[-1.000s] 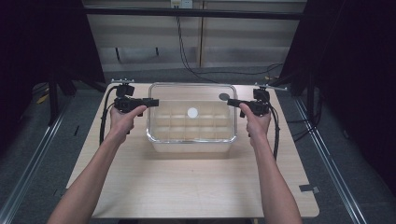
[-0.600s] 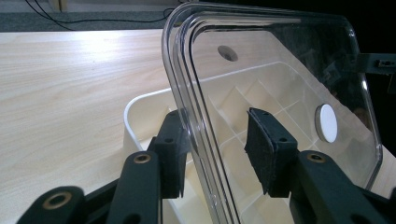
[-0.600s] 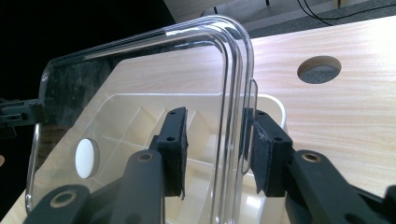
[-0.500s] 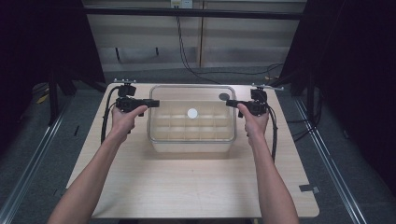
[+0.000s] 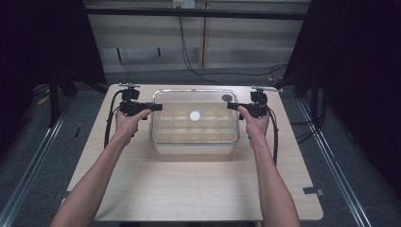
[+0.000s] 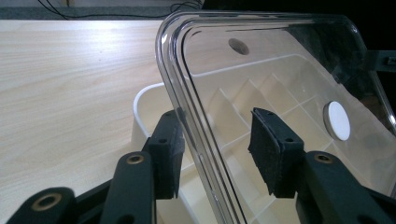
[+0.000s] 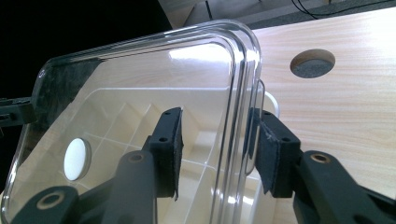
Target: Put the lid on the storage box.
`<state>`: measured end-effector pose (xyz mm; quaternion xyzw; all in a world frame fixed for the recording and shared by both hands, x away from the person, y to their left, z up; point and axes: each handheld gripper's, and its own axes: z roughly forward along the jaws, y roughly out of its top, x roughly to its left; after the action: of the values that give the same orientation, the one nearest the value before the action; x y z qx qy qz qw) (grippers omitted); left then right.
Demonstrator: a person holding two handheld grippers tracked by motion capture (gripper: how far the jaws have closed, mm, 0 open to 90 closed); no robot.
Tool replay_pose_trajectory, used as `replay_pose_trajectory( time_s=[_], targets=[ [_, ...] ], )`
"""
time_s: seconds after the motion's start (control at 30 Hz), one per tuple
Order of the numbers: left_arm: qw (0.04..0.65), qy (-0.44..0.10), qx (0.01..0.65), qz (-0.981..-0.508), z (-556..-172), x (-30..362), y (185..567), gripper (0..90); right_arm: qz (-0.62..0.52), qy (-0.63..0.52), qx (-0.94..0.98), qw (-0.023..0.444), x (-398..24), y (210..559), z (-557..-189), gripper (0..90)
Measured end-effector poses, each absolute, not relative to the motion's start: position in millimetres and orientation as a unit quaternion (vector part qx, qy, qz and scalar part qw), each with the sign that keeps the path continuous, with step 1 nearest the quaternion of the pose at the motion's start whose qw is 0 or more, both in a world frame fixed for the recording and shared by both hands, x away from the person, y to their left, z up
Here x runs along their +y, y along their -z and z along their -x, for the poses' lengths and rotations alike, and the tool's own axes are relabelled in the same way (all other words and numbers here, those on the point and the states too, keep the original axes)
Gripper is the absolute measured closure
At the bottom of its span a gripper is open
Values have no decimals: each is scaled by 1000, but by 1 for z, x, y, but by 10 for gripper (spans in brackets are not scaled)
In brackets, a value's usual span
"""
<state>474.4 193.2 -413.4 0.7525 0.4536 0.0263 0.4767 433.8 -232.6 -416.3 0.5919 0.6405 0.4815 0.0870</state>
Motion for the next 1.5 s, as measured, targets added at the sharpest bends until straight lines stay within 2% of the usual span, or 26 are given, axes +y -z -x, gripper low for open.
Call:
replay_pose_trajectory(
  time_s=[0.7,0.87,1.23,1.5],
  targets=[
    [443,-17,474,-761,-485,191,436,506,-605,-439,658,94,-221,437,-444,442],
    [440,-15,482,-758,-486,189,442,497,-603,-412,675,106,-215,439,-446,375],
    [436,-11,480,-762,-487,190,446,493,-608,-411,672,95,-216,448,-445,357],
    [432,-26,475,-766,-483,187,446,448,-603,-407,680,97,-214,448,-444,320]
  ],
)
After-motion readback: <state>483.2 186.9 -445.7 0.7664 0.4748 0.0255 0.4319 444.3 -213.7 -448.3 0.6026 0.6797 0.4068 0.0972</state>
